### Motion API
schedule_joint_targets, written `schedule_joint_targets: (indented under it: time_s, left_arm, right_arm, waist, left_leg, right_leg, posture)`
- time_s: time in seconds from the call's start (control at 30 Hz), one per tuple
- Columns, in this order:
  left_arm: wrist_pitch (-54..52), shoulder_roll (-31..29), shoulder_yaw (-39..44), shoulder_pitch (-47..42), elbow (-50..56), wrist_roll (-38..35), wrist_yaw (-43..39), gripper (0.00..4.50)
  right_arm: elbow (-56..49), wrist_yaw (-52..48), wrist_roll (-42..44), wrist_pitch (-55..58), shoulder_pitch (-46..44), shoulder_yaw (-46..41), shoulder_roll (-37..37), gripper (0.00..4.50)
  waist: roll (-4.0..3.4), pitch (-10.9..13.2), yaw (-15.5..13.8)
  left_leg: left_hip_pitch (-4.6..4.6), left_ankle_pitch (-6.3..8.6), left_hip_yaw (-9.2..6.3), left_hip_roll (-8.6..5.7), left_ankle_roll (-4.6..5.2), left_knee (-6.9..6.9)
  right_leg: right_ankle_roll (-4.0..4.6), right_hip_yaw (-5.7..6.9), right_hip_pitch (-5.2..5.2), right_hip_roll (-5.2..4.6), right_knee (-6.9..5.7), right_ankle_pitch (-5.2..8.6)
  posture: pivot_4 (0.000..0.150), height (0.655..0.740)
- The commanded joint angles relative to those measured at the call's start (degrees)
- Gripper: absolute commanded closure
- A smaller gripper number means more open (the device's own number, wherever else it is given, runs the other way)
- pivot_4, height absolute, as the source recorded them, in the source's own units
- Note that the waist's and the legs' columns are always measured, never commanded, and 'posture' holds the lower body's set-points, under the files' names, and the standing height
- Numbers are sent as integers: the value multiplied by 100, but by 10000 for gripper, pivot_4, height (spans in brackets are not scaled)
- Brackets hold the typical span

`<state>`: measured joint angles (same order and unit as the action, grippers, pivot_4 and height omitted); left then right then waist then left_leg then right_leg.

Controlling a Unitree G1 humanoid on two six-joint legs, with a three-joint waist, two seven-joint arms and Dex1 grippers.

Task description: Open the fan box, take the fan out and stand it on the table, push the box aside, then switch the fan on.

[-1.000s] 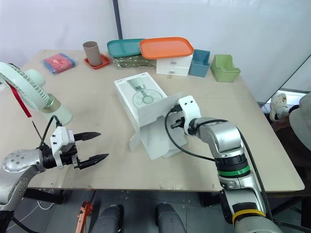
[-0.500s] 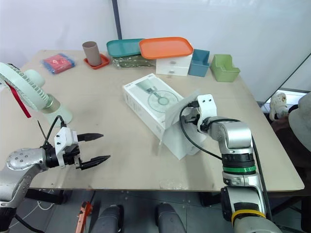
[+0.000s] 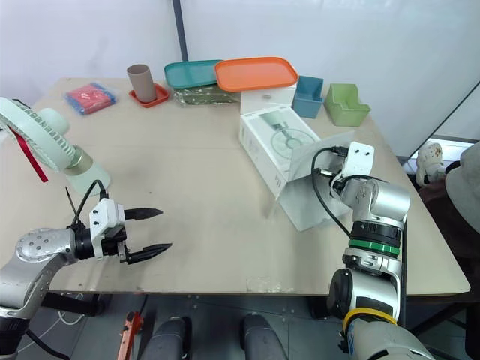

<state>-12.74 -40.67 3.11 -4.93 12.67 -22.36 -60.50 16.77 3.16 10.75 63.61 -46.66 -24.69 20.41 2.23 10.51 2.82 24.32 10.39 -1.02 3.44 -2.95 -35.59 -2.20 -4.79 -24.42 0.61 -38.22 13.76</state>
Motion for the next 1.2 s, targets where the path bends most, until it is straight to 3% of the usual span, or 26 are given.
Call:
schedule_joint_targets:
  time_s: [0.03, 0.33, 0.47, 0.7, 0.83, 1.0, 1.1, 1.2]
  left_arm:
    - [104, -41, 16, -70, 96, 23, 0, 0]
    - [116, 5, -34, -128, 80, 48, 41, 0]
    - [99, 45, -56, -102, 151, 49, 105, 0]
    - [159, 72, -130, -132, 110, 114, 95, 0]
    - [132, 53, -73, -251, 29, 54, 69, 0]
    - [133, 96, 23, -322, -45, -36, 96, 0]
    - [218, 150, 124, -315, -51, -24, 204, 0]
    - [137, 115, 207, -99, 161, -110, 231, 0]
  right_arm:
    - [161, 136, 19, -292, -218, -59, -49, 43937]
    - [1104, 298, 9, -1450, -798, -33, -83, 43937]
    - [1084, 329, -18, -1777, -748, 59, -54, 32193]
    - [165, 442, 53, -1093, -380, -20, 132, 2144]
    - [-1340, -174, 135, -304, 339, 363, 679, 981]
    - [-2471, -1158, 488, -50, 894, 754, 1333, 981]
    - [-3330, -2523, 1216, -142, 1415, 918, 1906, 981]
    - [-4261, -3997, 1935, -957, 2085, 975, 2283, 981]
  waist:
    - [-1, 0, 4]
    - [-17, 7, 30]
    - [-18, 7, 30]
    - [-20, 6, 17]
    - [-27, 3, -12]
    - [-37, 1, 28]
    - [-37, 1, 48]
    - [-37, 1, 57]
  left_leg:
    - [0, 0, 0, 0, 0, 0]
    - [-3, -1, 13, 0, 1, 1]
    - [-3, 0, 17, 0, 2, 9]
    - [-2, 2, 19, 0, 5, 11]
    - [0, 2, 19, -2, 5, 10]
    - [-5, 2, 31, -6, 6, 10]
    - [-15, 4, 44, -2, 9, 10]
    - [-22, 8, 49, 0, 17, 10]
  right_leg:
    - [0, 0, 0, 0, 0, 0]
    - [-3, -12, -3, 1, 0, -5]
    - [-2, -16, -6, 0, 1, -2]
    - [0, -19, -9, 0, 1, -1]
    - [-5, -22, -9, 0, 2, 3]
    - [-12, -45, -9, 1, 2, 6]
    - [-16, -63, -8, 8, 1, 0]
    - [-18, -70, -2, 11, 3, 3]
  posture:
    - [1500, 7400]
    - [1500, 7400]
    - [1500, 7400]
    - [1500, 7400]
    - [1500, 7400]
    - [1500, 7400]
    - [1500, 7400]
    - [1500, 7400]
